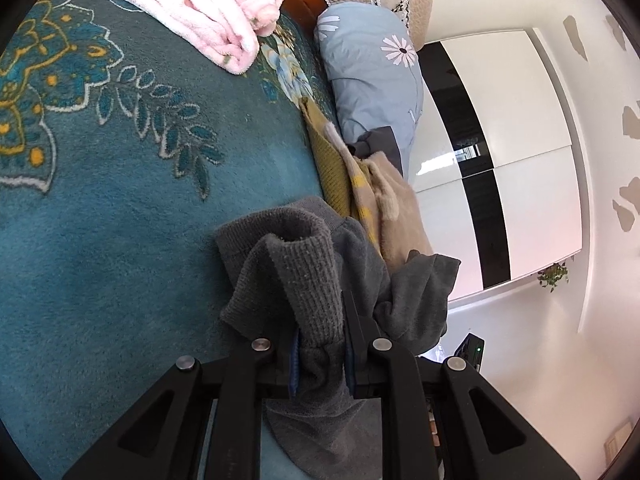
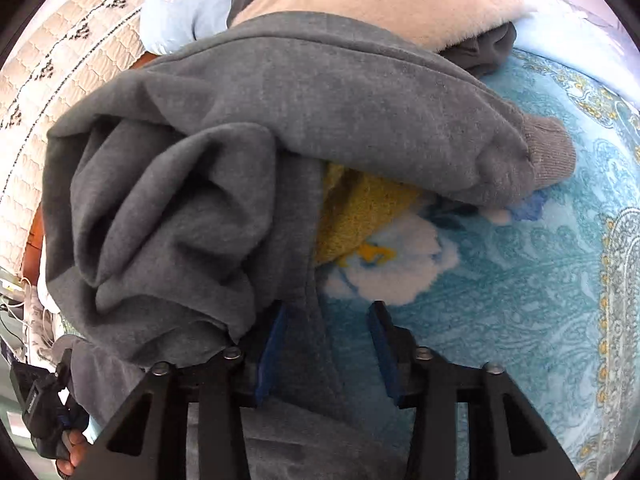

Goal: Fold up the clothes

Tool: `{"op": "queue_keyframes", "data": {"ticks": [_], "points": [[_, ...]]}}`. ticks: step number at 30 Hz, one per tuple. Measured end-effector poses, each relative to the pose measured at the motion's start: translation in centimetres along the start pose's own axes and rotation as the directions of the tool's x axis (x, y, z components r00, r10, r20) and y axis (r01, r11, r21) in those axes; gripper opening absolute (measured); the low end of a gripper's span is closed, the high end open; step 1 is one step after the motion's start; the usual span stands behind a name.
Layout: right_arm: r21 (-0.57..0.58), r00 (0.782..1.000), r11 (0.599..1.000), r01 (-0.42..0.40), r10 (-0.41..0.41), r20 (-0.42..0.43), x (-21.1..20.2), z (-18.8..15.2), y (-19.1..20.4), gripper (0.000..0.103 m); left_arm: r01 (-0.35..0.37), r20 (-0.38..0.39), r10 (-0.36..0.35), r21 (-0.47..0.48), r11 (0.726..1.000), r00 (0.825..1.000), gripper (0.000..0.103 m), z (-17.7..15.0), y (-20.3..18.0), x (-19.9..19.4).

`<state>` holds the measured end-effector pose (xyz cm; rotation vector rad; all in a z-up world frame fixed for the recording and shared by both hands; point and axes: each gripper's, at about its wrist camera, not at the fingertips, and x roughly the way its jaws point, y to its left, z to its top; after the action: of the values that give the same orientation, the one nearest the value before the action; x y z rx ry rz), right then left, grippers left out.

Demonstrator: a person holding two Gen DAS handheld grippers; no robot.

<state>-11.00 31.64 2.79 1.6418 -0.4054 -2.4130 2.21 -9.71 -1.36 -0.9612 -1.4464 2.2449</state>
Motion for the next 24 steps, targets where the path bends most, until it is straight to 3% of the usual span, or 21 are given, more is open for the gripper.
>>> {"op": "queue_keyframes", "data": {"ticks": [2,3,8,14,18,22,24], "points": [[0.036,0.999,0.999,-0.038,0.038,-0.001,0.0,-0.2,0.1,0.006,0.004,-0.002,-0.004,0.0,1.0,1.0,0.016,-0.1,0.0,0.0],[0.043,0.999,0.998,-0.035,0.034,0.01,-0.2,-0.4,0.3,0.005,0.006,-0.002,-0.006,0.0,1.0,1.0,0.016,-0.1,0.1,0.0],[0.088,0.993,0.996,-0.03,0.019,0.12,-4.6,-1.5,0.4,0.004,0.026,-0.001,-0.026,-0.008,1.0,1.0,0.016,-0.4,0.5,-0.3],[0.234,0.963,0.972,-0.027,-0.038,0.268,-13.7,-4.4,-4.4,0.003,0.066,-0.003,-0.066,-0.05,0.997,0.998,0.016,-0.6,1.3,-0.8],[0.315,0.922,0.949,0.004,-0.126,0.367,-19.9,-7.3,-8.2,0.003,0.082,0.003,-0.082,-0.059,0.995,0.997,0.016,-0.8,1.5,-1.3],[0.431,0.865,0.901,0.042,-0.248,0.436,-27.5,-11.1,-11.7,0.003,0.088,0.019,-0.087,-0.064,0.994,0.996,0.016,-0.8,1.7,-1.8],[0.483,0.824,0.875,0.033,-0.297,0.483,-30.8,-13.1,-12.9,0.003,0.089,0.024,-0.088,-0.06,0.994,0.996,0.016,-0.8,1.6,-1.9]]}}
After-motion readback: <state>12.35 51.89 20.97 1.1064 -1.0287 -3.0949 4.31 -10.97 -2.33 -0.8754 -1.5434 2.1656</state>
